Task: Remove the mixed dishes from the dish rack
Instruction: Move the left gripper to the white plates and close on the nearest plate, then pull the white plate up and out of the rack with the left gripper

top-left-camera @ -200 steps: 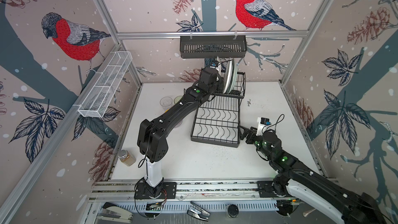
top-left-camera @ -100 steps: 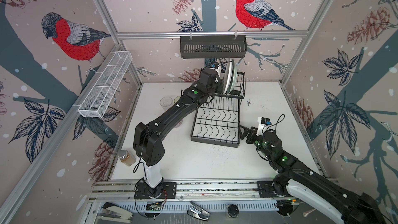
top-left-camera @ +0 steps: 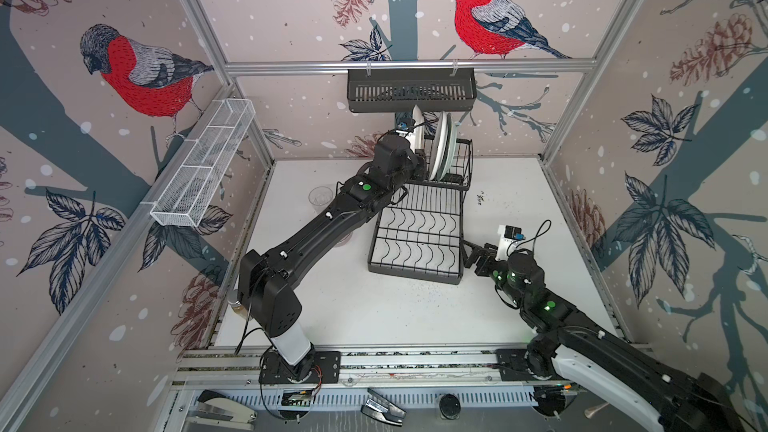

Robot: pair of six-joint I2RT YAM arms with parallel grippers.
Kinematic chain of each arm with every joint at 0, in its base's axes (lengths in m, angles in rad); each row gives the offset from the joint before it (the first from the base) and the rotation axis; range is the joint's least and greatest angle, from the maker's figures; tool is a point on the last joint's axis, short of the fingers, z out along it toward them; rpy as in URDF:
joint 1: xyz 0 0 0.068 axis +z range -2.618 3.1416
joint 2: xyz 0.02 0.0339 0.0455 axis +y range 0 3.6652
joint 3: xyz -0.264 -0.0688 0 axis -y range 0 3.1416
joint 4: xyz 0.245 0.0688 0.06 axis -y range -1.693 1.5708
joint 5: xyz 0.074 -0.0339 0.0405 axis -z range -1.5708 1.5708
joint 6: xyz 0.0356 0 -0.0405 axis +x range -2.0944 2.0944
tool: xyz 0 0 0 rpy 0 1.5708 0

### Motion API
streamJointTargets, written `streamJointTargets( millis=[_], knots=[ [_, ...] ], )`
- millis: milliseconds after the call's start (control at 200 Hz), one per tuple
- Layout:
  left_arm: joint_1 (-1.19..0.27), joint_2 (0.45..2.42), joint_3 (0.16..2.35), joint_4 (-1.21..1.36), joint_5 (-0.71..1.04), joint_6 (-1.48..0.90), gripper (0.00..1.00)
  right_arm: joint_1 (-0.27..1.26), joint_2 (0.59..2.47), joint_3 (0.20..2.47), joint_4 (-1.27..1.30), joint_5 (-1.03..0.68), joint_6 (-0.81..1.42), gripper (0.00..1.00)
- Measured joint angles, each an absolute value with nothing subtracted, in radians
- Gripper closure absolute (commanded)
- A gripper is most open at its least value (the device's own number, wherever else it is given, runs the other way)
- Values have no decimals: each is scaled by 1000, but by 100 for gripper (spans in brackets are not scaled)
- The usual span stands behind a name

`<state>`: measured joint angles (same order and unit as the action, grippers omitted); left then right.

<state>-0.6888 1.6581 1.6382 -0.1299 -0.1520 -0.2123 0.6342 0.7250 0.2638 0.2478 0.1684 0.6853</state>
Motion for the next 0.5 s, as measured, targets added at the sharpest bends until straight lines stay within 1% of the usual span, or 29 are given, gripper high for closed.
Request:
streamJointTargets(
  millis=[495],
  knots=[
    [-720, 1500, 1513, -72, -181, -168, 100, 633, 706, 269, 241, 164, 685, 1]
  ],
)
